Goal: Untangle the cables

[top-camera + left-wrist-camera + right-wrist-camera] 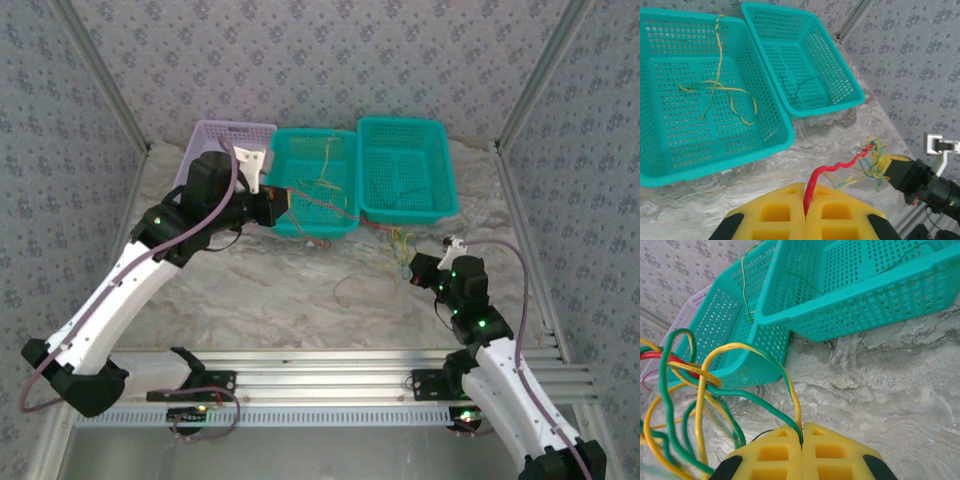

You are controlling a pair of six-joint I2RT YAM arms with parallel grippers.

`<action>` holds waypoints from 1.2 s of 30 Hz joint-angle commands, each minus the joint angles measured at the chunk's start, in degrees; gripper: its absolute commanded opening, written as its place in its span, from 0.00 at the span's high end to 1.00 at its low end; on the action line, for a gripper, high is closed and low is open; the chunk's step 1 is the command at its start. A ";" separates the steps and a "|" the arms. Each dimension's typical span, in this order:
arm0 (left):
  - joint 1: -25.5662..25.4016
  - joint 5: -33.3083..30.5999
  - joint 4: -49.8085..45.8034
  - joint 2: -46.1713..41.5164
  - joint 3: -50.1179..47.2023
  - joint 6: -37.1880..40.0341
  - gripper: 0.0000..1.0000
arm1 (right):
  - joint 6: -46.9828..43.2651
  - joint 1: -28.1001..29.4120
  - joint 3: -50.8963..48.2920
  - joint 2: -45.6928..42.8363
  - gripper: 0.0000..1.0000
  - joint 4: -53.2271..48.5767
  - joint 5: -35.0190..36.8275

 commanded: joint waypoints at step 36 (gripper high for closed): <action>22.10 -12.94 7.07 3.31 2.82 10.49 1.00 | -0.07 -0.36 -1.84 -7.21 1.00 -9.91 -0.10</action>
